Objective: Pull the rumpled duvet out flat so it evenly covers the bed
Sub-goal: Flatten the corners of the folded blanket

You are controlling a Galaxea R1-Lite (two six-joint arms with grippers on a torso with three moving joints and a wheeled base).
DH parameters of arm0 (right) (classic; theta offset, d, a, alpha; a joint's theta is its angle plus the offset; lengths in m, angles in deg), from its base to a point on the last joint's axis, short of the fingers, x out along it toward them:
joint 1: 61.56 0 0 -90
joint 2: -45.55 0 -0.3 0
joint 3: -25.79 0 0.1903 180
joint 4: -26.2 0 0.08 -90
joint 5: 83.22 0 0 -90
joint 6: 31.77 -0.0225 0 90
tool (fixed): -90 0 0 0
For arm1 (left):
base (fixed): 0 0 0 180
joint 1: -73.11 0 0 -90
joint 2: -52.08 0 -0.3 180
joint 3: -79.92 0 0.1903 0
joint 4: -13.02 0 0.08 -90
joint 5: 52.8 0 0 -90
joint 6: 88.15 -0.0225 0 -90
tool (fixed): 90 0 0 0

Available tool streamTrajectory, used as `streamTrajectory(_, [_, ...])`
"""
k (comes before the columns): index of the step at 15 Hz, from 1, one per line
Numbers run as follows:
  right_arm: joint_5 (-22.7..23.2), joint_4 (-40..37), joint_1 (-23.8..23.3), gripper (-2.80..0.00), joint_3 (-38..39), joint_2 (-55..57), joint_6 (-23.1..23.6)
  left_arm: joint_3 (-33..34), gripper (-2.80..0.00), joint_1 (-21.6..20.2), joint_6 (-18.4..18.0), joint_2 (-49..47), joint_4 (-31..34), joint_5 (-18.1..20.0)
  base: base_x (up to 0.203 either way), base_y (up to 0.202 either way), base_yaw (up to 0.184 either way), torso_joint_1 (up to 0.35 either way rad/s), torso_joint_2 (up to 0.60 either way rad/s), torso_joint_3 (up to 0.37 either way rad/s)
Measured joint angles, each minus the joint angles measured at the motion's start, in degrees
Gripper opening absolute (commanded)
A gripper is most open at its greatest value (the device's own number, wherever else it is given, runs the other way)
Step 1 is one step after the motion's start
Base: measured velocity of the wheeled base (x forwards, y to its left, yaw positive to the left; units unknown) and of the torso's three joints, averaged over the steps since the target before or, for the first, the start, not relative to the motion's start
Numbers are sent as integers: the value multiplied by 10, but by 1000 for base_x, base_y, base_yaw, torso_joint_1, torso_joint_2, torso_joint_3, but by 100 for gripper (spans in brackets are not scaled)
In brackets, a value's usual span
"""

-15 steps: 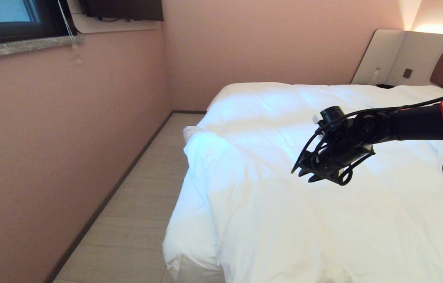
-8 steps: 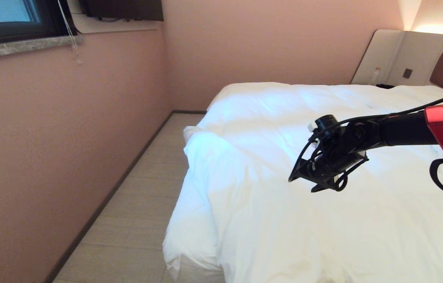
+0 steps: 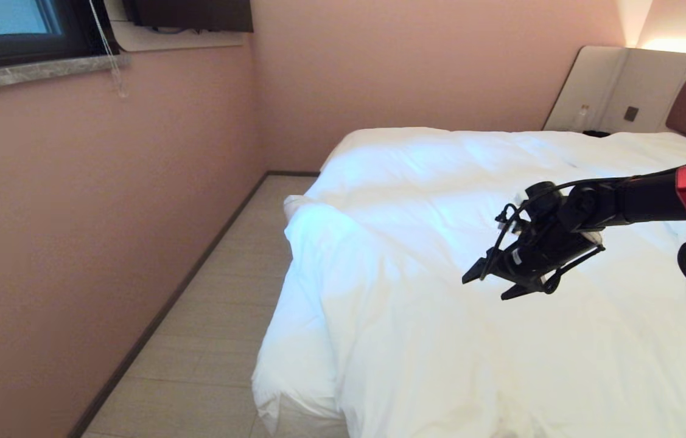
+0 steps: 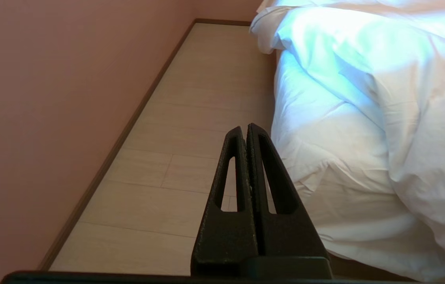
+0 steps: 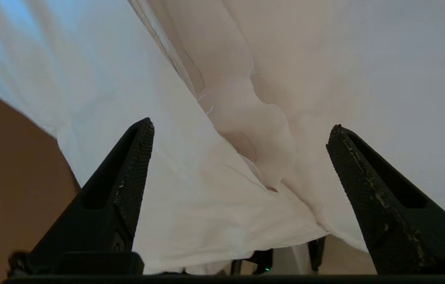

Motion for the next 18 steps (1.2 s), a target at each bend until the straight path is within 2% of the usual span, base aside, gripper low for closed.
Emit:
streamTrajectory(3, [60,-48,-30,0,-49,33,94,0,-280,0,0,0,0,0,0,0,0,0,0,0])
streamTrajectory(8, [146,-102,-38,0,-81,91,233,0,-280,0,0,0,0,0,0,0,0,0,0,0])
streamTrajectory(11, [169,-104,-34,0,-83,111,300,0,-280,0,0,0,0,0,0,0,0,0,0,0])
streamTrajectory(14, [172,-104,-27,0,-83,119,354,0,-280,0,0,0,0,0,0,0,0,0,0,0])
streamTrajectory(18, [172,-104,-6,0,-82,123,400,0,-280,0,0,0,0,0,0,0,0,0,0,0])
